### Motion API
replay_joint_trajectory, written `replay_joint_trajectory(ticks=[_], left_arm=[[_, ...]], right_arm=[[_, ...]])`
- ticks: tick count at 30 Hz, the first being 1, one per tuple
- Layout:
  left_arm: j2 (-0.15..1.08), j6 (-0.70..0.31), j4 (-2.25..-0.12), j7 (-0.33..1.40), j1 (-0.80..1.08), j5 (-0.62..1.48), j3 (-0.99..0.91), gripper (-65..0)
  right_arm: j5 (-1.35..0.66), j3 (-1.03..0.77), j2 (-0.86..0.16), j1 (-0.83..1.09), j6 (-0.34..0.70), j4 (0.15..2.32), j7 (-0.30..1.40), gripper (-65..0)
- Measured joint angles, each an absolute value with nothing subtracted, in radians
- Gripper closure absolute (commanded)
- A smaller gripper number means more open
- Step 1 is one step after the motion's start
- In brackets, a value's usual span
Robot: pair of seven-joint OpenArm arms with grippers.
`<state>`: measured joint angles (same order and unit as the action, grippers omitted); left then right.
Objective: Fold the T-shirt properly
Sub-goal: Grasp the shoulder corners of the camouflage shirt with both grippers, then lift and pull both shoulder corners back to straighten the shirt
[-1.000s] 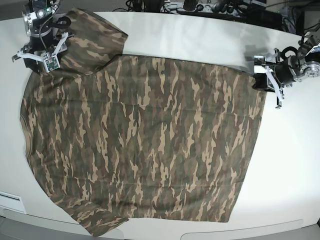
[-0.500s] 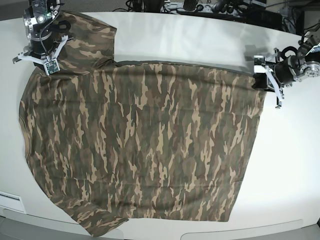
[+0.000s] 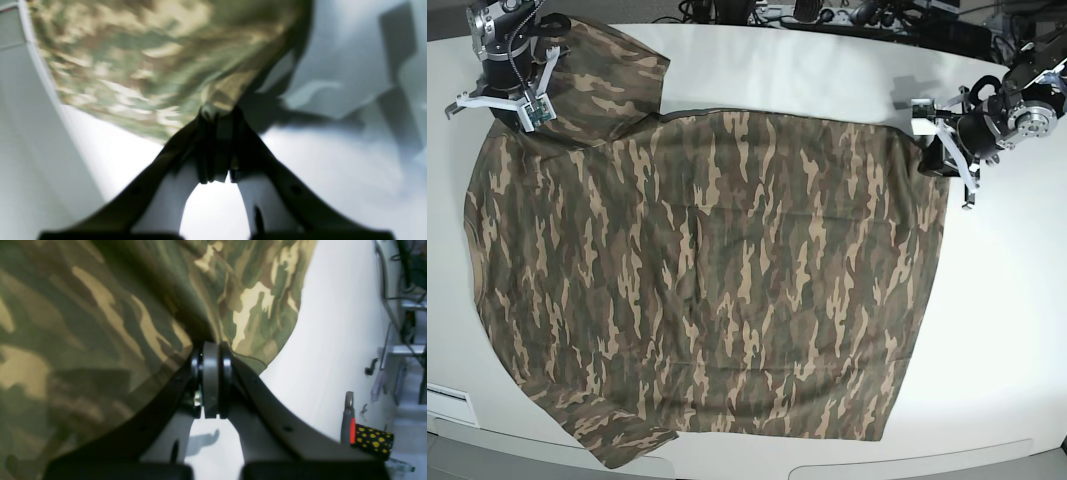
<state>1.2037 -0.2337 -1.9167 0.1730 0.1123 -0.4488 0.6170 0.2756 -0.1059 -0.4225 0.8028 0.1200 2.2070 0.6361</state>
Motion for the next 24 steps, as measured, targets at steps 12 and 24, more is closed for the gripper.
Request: replay_joint_trajectory(ticks=[12, 24], left_arm=[[1.275, -0.140, -2.080, 0.373, 0.238, -0.427, 0.616, 0.0], [1.277, -0.015, -2.210, 0.598, 0.496, -0.619, 0.615, 0.0]], right_arm=[[0.397, -0.106, -0.496, 0.994, -0.004, 2.236, 0.658, 0.0], [0.430, -0.106, -0.496, 1.080, -0.086, 2.239, 0.742, 0.0]])
